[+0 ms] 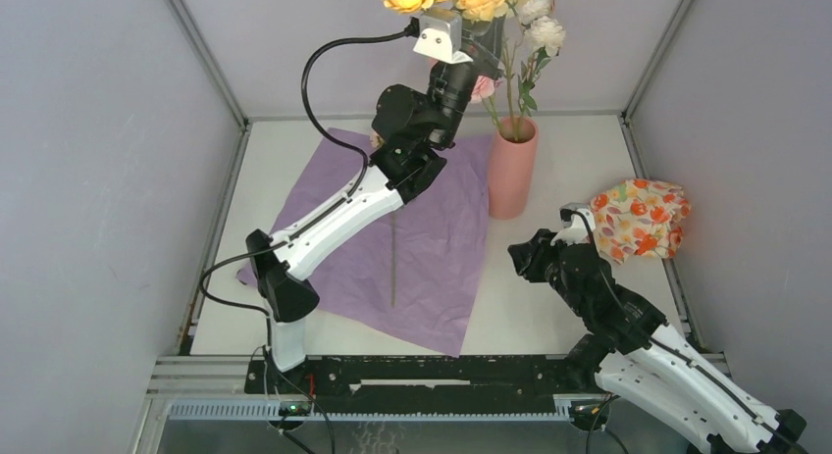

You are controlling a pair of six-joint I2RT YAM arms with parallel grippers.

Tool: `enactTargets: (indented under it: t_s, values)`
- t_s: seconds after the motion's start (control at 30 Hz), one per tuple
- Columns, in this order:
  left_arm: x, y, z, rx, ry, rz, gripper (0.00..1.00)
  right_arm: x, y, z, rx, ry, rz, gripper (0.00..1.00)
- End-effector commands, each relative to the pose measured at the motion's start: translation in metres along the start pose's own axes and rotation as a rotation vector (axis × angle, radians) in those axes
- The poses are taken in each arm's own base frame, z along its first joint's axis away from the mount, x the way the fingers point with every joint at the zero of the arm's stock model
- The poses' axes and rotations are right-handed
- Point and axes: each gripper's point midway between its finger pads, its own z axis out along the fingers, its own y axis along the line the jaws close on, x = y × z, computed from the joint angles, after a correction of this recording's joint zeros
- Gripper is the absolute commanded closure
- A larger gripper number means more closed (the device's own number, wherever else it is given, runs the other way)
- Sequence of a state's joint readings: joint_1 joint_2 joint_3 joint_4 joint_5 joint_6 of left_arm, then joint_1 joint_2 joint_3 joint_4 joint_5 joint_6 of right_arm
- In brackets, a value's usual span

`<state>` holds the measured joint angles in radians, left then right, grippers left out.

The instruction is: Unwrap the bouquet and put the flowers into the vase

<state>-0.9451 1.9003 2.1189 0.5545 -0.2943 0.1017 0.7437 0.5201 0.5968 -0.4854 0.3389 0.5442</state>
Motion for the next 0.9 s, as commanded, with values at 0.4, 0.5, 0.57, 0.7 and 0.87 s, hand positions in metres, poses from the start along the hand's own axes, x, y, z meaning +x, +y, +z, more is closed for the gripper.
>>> enactTargets:
  t_s: [0.4,0.5,0.57,0.7,0.87]
  values:
    - [-0.001,0.031,0.0,-0.167,-0.149,0.037,0.87,-0.013,-0.003,-0.006,-0.002,-0.052,0.005,0.62]
    - [0.016,0.037,-0.002,-0.192,-0.122,0.026,0.87,-0.012,-0.005,-0.006,0.007,-0.046,0.001,0.62]
    - [0.026,0.038,-0.003,-0.2,-0.108,0.028,0.87,-0.011,-0.005,-0.006,0.008,-0.045,0.001,0.62]
    - [0.048,0.042,-0.009,-0.229,-0.068,0.021,0.87,-0.01,-0.005,-0.004,0.004,-0.048,0.005,0.62]
    - [0.087,0.044,-0.018,-0.247,0.01,0.009,0.87,-0.006,-0.006,-0.002,0.006,-0.037,0.005,0.62]
